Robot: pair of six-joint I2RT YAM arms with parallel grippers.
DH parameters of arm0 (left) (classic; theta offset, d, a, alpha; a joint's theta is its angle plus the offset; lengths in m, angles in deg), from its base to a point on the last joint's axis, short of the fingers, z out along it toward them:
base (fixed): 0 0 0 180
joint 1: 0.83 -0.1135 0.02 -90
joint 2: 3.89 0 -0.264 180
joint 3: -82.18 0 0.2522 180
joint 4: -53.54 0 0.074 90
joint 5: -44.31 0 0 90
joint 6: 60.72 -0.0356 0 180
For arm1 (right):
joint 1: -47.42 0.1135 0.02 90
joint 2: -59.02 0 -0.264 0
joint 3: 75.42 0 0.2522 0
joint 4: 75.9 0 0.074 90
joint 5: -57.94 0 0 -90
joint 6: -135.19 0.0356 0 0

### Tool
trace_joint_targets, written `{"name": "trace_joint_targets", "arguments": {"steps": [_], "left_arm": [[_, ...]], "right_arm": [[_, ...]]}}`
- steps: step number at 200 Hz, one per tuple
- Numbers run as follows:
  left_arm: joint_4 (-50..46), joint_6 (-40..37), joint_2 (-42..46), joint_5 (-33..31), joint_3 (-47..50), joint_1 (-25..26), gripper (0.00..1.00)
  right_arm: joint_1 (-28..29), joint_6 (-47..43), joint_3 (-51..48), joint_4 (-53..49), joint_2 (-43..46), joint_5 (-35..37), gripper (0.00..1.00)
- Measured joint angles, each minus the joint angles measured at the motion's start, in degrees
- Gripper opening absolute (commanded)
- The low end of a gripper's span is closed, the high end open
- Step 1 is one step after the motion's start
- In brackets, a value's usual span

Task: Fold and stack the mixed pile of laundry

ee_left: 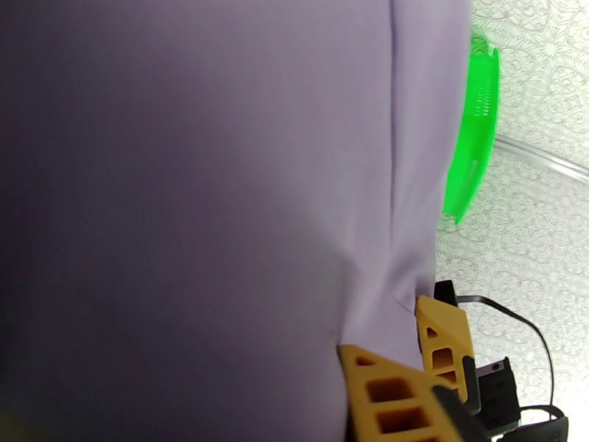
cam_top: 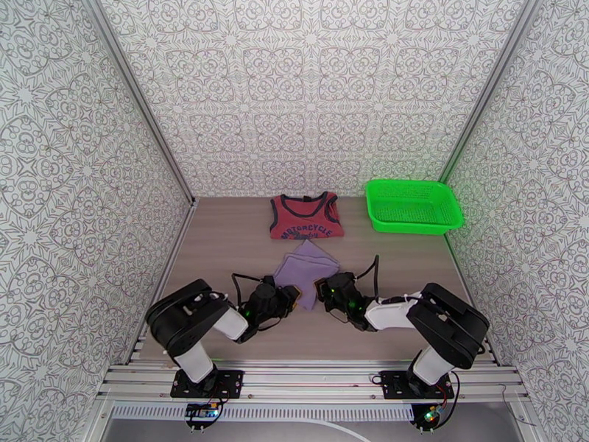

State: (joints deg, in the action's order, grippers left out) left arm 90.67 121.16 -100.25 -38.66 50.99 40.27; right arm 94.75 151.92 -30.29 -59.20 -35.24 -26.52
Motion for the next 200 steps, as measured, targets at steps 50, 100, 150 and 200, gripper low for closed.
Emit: {"name": "trace_joint_targets", "arguments": {"steps": [50, 100, 150, 200], "left_arm": [[-13.1, -5.6, 5.1, 1.2, -1.7, -3.5, 0.00], [-28.5, -16.3, 11.0, 5.9, -3.8, -10.7, 0.00], [-55.5, -33.1, 18.1, 7.4, -10.3, -16.3, 0.00], [-68.7, -45.5, 17.7, 10.0, -14.9, -18.3, 0.00]], "right_arm": [[-0.2, -3.3, 0.8, -2.1, -0.2, -4.2, 0.73], [-6.1, -25.6, 6.5, -21.7, 6.1, -13.0, 0.95], [-13.7, -64.5, 23.1, -51.5, 10.6, -13.5, 0.99], [-14.3, -95.6, 43.7, -63.2, -3.9, -21.6, 0.99]]}}
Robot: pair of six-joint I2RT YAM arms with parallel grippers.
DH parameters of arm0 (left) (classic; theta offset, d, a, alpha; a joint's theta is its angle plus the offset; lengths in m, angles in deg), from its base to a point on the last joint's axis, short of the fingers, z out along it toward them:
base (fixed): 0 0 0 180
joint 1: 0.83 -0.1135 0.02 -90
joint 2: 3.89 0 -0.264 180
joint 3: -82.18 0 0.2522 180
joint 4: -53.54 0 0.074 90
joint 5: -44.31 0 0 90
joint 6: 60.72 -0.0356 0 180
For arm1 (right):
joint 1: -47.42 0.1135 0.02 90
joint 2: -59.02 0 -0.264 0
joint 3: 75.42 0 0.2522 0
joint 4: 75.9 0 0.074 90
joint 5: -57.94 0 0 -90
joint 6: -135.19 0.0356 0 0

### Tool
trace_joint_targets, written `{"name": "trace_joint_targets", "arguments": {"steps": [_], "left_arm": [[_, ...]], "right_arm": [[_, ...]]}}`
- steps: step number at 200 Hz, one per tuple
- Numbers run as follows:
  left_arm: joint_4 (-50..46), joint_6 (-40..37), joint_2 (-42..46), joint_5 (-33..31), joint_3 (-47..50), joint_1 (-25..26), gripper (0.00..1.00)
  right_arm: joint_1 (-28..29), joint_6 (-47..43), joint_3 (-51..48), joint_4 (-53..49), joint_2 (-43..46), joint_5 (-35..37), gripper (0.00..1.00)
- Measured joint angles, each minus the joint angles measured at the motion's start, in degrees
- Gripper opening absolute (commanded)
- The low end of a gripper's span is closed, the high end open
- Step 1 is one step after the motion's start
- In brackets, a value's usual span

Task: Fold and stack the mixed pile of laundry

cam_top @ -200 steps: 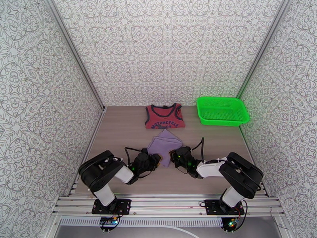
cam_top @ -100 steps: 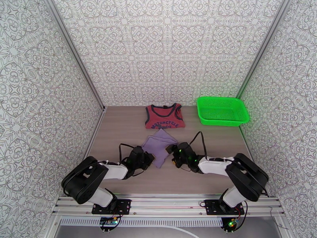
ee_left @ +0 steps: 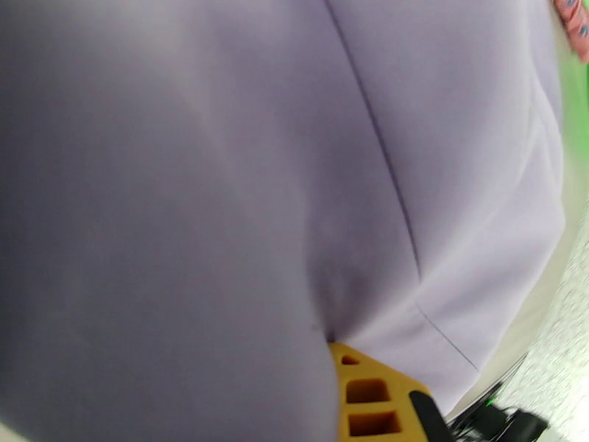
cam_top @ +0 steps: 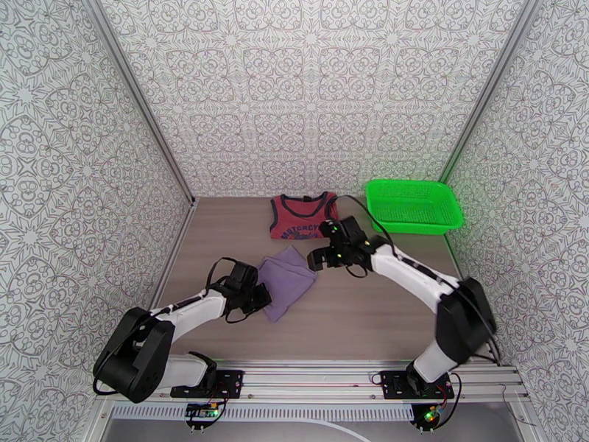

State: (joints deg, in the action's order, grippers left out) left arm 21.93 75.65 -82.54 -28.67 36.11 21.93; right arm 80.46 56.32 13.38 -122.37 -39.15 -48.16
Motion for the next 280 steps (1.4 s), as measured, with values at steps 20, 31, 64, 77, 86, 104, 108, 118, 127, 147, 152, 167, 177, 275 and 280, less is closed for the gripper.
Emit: {"name": "trace_joint_targets", "arguments": {"steps": [20, 31, 64, 77, 86, 104, 108, 118, 127, 147, 152, 167, 177, 275, 280], "left_arm": [[-3.1, -3.4, -0.8, 0.2, -1.7, 0.0, 0.00], [-4.7, -4.8, -1.3, 0.1, -2.7, 0.0, 0.00], [-8.9, -8.3, -3.9, -0.6, -6.2, 0.4, 0.00], [-9.9, -9.3, -4.9, -0.8, -7.3, 0.6, 0.00], [-10.6, -9.8, -5.6, -1.2, -8.1, 0.8, 0.02], [-11.6, -10.9, -6.8, -2.1, -9.5, 1.3, 0.14], [-11.9, -11.2, -7.2, -2.2, -9.9, 1.4, 0.17], [-12.2, -11.4, -7.9, -2.6, -10.5, 1.5, 0.24], [-12.4, -12.3, -8.5, -3.1, -11.0, 1.5, 0.30], [-12.4, -12.4, -9.0, -3.6, -11.7, 1.5, 0.43], [-12.4, -12.3, -9.0, -3.8, -11.8, 1.4, 0.46], [-12.4, -12.7, -9.1, -4.2, -12.1, 1.2, 0.53], [-12.3, -13.1, -9.1, -4.4, -12.2, 1.0, 0.58], [-7.8, -9.9, -5.7, -5.4, -8.9, -1.4, 0.91], [-7.5, -9.7, -5.3, -5.4, -8.6, -1.6, 0.93]], "right_arm": [[0.0, -5.4, 5.2, -2.4, -7.1, -3.0, 0.99], [0.0, -7.2, 6.9, -3.0, -10.2, -4.0, 0.99], [0.0, -9.7, 7.5, -4.0, -16.0, -6.3, 0.99], [0.2, -9.6, 7.5, -3.8, -17.2, -7.4, 0.99], [0.4, -9.5, 7.5, -3.5, -18.0, -8.2, 0.99], [1.2, -8.8, 7.4, -2.2, -18.8, -9.7, 0.99], [1.5, -8.5, 7.3, -1.7, -18.9, -10.1, 0.99], [2.1, -7.9, 7.2, -0.9, -19.0, -10.7, 0.99], [2.6, -7.4, 7.1, -0.3, -19.1, -11.3, 0.99], [3.7, -6.1, 6.8, 0.8, -19.1, -11.7, 0.99], [3.9, -5.9, 6.7, 1.0, -19.1, -11.7, 0.98], [4.5, -4.9, 6.0, 2.2, -19.2, -11.6, 0.95], [4.6, -4.6, 5.5, 2.8, -19.2, -11.6, 0.92], [4.6, 0.1, 4.7, 5.0, -20.0, -8.6, 0.54], [4.7, 0.2, 4.7, 5.1, -20.1, -8.6, 0.54]]}}
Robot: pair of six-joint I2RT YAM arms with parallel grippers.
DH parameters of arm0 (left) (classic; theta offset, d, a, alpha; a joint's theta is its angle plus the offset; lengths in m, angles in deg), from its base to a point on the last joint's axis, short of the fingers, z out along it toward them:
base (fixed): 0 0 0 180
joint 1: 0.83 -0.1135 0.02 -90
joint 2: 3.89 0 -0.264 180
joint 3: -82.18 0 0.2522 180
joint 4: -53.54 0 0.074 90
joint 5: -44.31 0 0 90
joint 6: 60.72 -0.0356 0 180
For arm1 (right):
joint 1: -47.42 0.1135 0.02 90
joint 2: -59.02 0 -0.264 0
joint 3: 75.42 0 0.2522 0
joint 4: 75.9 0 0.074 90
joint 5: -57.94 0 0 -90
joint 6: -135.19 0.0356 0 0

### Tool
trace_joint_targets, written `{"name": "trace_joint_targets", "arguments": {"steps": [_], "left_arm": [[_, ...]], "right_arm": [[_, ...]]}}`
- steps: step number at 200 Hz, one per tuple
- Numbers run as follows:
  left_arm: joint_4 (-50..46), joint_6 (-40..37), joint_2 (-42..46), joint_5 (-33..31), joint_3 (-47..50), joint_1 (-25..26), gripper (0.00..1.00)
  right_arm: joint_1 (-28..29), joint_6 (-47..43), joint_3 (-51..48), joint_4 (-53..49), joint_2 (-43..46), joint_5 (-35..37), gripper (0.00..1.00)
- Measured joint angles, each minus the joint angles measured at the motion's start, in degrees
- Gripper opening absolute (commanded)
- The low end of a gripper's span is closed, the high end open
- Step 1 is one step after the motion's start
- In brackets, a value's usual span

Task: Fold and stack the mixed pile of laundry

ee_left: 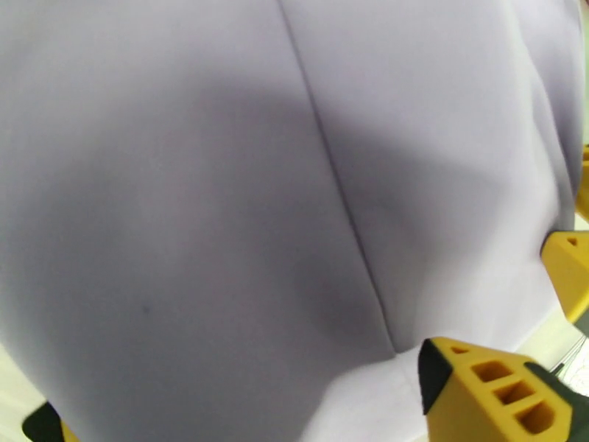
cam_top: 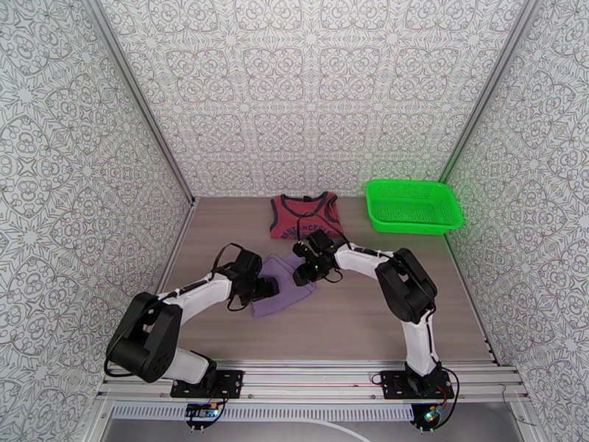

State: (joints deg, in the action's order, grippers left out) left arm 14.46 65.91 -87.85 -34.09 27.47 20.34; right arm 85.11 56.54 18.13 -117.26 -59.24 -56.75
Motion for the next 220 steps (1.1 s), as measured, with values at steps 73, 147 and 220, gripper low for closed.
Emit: {"name": "trace_joint_targets", "arguments": {"steps": [73, 147, 220], "left_arm": [[1.9, 1.0, 2.6, -0.7, 2.4, -2.2, 0.99], [7.9, 3.0, 4.5, 1.9, 6.4, -4.3, 0.91], [14.6, 5.3, 4.8, 1.7, 11.1, -5.8, 0.21]], "right_arm": [[1.0, 3.3, -0.1, 2.1, -0.4, -0.1, 0.68], [5.2, 4.8, 2.9, -1.2, -1.2, 9.4, 0.57], [7.2, 8.8, 5.3, -3.1, -3.2, 16.9, 0.06]]}}
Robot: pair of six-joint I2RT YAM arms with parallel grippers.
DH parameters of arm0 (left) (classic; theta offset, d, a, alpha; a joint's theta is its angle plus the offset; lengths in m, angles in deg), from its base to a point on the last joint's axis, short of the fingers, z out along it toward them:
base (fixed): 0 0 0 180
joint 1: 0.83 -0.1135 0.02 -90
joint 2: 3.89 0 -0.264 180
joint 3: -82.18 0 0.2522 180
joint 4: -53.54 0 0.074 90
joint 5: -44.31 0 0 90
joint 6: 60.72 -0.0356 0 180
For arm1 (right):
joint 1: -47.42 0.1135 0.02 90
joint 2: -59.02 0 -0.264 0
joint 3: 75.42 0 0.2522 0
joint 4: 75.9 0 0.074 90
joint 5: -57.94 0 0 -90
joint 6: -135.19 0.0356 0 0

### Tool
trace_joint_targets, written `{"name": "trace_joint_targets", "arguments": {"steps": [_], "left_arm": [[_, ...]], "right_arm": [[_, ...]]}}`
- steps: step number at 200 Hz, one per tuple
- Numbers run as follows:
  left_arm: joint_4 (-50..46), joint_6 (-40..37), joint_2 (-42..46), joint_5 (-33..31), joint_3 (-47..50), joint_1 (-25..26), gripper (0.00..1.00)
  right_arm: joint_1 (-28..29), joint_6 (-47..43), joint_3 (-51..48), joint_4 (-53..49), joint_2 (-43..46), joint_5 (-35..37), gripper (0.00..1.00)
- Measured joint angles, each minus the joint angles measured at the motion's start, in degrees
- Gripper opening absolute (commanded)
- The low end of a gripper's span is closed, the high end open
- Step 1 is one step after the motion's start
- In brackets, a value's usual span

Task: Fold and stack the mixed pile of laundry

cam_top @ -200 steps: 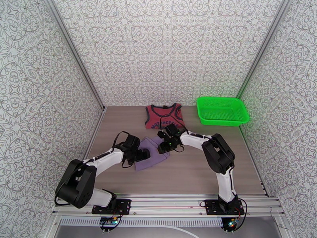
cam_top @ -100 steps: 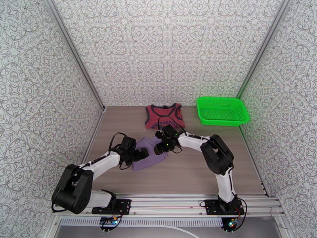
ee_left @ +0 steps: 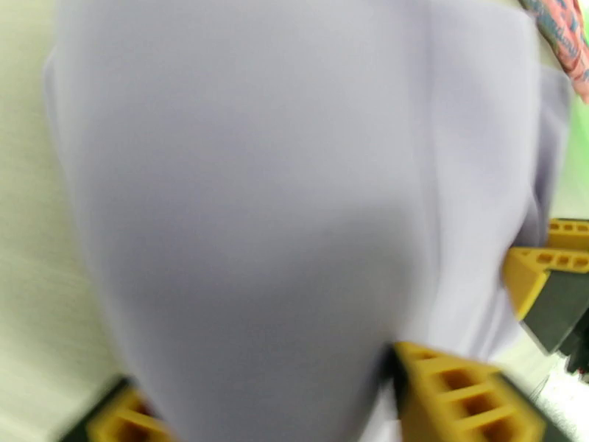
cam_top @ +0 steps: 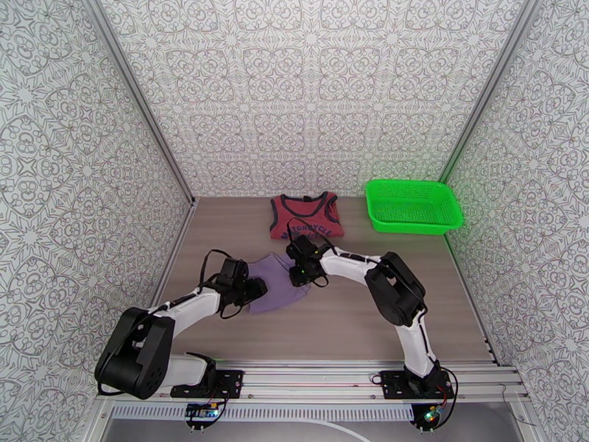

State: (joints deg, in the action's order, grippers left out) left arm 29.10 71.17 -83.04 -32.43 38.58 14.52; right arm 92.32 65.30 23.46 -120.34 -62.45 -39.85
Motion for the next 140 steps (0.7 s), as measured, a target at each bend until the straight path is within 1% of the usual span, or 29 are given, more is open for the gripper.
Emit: {"name": "trace_joint_targets", "arguments": {"steps": [6, 16, 17, 18, 61, 80, 100, 122, 140], "left_arm": [[0.5, 0.0, 0.0, 0.1, 0.4, -0.1, 0.16], [1.4, 0.7, -0.1, 0.5, 0.9, -0.2, 0.05], [1.5, 0.5, -0.1, 0.5, 0.9, -0.2, 0.01], [1.5, 0.3, -0.1, 0.5, 0.9, -0.2, 0.00], [2.1, 0.5, 0.0, 1.1, 1.0, -0.3, 0.00], [-0.4, 0.1, -0.5, 0.6, -0.7, 0.0, 0.00], [-7.1, -1.3, -1.0, -1.2, -5.4, 1.5, 0.00], [-14.8, -3.4, -1.1, -2.5, -13.8, 3.0, 0.00], [-18.8, -5.1, -1.3, -2.7, -20.5, 3.1, 0.00]], "right_arm": [[0.1, 0.2, 0.1, 0.0, 0.0, 0.0, 0.00], [0.1, 0.3, 0.2, 0.1, 0.0, -0.1, 0.00], [0.1, 0.6, 0.2, 0.1, 0.0, -0.1, 0.00], [0.2, 0.8, 0.2, 0.1, 0.0, -0.1, 0.00], [0.2, 1.1, 0.2, 0.2, 0.1, -0.3, 0.00], [0.2, 1.2, -0.3, 0.6, 0.7, -0.1, 0.00], [0.5, 1.2, -0.5, -1.0, 1.7, 1.0, 0.00], [1.0, 1.1, 0.0, -5.4, 3.6, 3.3, 0.00], [1.0, 1.1, 2.1, -8.6, 5.6, 5.2, 0.00]]}}
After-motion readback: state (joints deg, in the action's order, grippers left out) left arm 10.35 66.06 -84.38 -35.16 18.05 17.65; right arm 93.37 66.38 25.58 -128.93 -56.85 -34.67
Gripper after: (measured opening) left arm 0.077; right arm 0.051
